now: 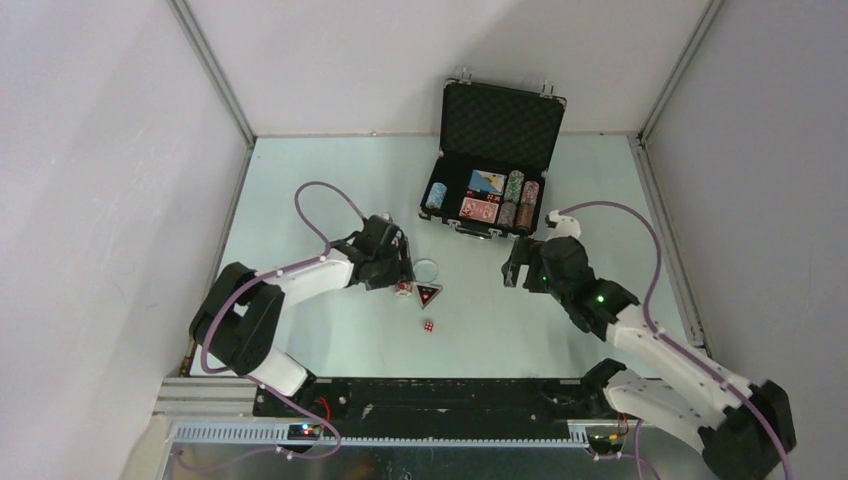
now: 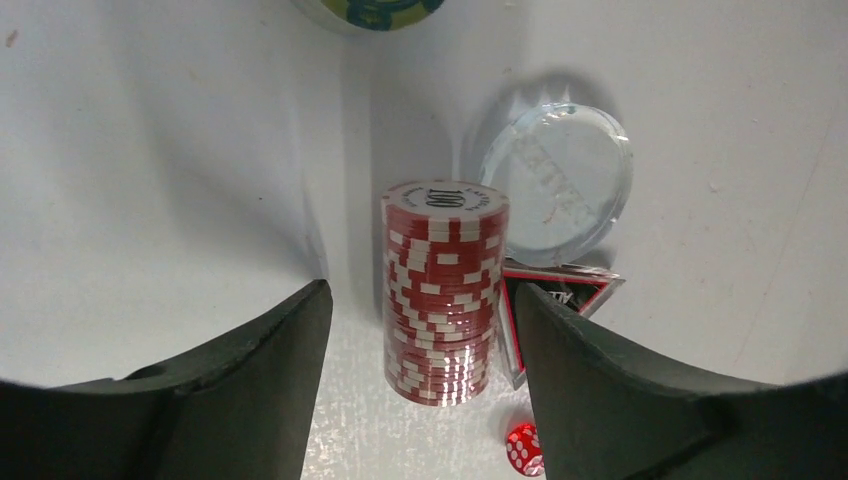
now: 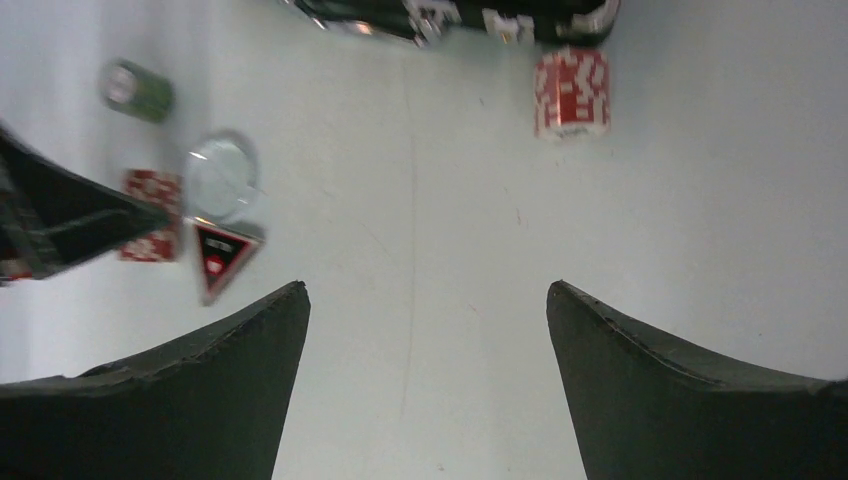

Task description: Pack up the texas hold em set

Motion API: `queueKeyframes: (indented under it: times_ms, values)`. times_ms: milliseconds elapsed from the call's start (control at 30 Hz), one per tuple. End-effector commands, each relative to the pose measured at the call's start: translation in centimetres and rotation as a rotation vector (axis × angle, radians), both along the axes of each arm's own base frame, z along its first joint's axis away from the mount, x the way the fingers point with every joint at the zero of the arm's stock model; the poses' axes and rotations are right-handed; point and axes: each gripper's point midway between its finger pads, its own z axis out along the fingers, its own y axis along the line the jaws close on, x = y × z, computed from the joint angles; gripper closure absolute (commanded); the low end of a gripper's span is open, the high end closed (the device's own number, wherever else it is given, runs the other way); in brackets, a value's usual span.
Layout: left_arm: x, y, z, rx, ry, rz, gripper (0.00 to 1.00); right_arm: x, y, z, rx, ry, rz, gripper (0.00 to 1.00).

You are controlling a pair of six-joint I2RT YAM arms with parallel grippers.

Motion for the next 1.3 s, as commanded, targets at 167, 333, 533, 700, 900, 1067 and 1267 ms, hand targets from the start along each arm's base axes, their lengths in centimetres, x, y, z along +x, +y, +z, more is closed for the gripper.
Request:
queueKeyframes:
  times_ms: [167, 333, 533, 700, 900, 1067, 1267]
  values:
    - [0.9, 1.0, -0.4, 0.096, -0.037, -0.052, 0.43, 0.4, -1.1, 5.0, 0.047, -0.182, -0.043, 0.09]
    - [1.6, 1.3, 1.7, 0.113, -0.095, -0.074, 0.83, 0.8, -0.3, 4.5, 0.041, -0.171, -0.008, 0.09]
    - [3.4, 1.3, 8.5, 0.075, -0.257, -0.066, 0.89, 1.4, 0.3, 3.9, -0.005, -0.176, 0.046, 0.07]
    - [7.4, -0.1, 14.6, 0.084, -0.414, -0.106, 0.98, 1.5, 0.8, 4.7, -0.019, -0.222, 0.113, 0.07]
    - [13.9, -3.0, 17.4, 0.113, -0.494, -0.145, 1.00, 1.2, 1.1, 6.2, 0.001, -0.275, 0.170, 0.06]
    - [19.4, -5.2, 19.5, 0.132, -0.587, -0.173, 1.00, 1.2, 1.5, 7.5, 0.023, -0.322, 0.194, 0.06]
    - [25.0, -7.2, 20.8, 0.196, -0.713, -0.263, 1.00, 1.1, 1.4, 8.0, 0.029, -0.344, 0.198, 0.06]
